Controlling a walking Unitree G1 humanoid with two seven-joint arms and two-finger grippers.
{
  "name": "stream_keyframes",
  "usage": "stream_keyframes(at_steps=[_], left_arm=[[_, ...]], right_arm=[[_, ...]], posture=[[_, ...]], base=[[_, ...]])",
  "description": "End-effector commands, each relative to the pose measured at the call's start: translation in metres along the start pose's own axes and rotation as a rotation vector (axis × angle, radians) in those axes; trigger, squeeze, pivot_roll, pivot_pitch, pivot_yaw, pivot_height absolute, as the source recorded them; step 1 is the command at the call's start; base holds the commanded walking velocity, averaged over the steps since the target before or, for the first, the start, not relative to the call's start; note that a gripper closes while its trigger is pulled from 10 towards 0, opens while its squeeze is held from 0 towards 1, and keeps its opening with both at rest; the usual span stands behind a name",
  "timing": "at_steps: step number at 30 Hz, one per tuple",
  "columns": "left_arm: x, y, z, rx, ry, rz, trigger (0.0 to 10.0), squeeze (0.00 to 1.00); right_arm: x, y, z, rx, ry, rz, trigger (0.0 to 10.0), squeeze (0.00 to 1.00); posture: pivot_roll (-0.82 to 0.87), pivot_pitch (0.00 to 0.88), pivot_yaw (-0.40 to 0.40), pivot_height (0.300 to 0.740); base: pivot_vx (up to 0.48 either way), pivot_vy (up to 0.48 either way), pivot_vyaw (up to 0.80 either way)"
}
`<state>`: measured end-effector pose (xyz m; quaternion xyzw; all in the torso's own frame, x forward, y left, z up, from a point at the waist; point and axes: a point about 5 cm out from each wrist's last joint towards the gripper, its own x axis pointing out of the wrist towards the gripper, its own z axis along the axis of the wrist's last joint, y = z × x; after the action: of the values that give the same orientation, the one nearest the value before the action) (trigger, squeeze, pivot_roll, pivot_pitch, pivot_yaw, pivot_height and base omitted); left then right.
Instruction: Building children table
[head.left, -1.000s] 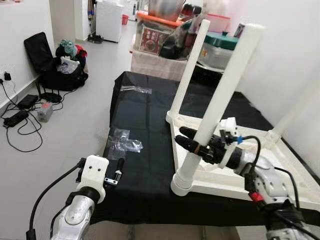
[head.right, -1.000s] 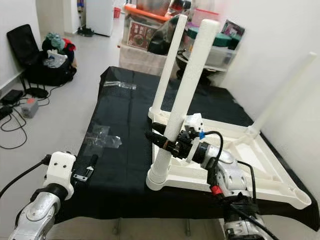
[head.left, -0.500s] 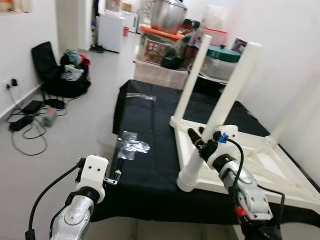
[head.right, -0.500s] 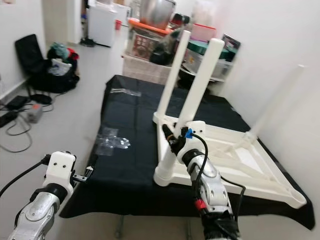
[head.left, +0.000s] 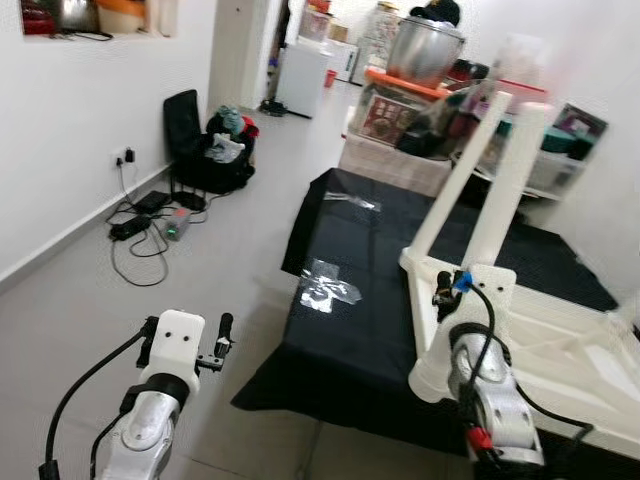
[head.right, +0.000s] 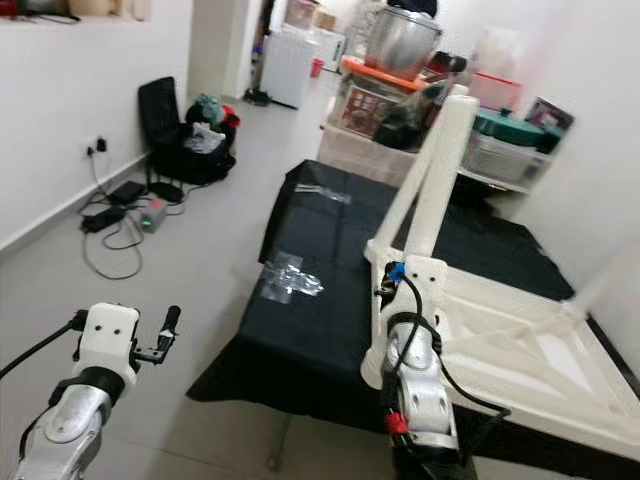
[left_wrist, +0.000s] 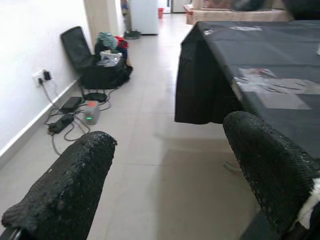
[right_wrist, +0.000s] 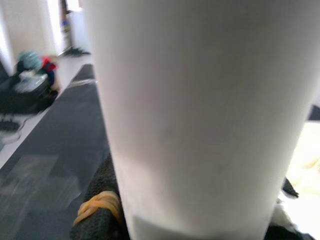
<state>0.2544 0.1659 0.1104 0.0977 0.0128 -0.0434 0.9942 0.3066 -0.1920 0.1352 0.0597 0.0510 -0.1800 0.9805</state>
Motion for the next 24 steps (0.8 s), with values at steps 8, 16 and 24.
stream_keyframes(at_steps=[8,16,24], left_arm=[[0.000,-0.007,-0.001,-0.008,0.007,-0.023,10.0,0.00],[0.001,-0.007,-0.001,-0.008,0.007,-0.023,10.0,0.00],[0.002,-0.008,-0.001,-0.008,0.005,-0.024,10.0,0.00]], right_arm=[[-0.010,-0.030,-0.061,0.059,0.301,-0.198,0.0,0.00],[-0.008,-0.003,-0.057,0.153,0.275,0.070,0.0,0.00],[-0.050,0.050,-0.031,0.035,0.239,1.058,0.0,0.00]], posture=[[0.12,0.000,-0.187,0.740],[0.12,0.000,-0.186,0.740],[0.13,0.000,-0.198,0.740]], base=[[0.000,0.000,0.00],[0.000,0.000,0.00],[0.000,0.000,0.00]])
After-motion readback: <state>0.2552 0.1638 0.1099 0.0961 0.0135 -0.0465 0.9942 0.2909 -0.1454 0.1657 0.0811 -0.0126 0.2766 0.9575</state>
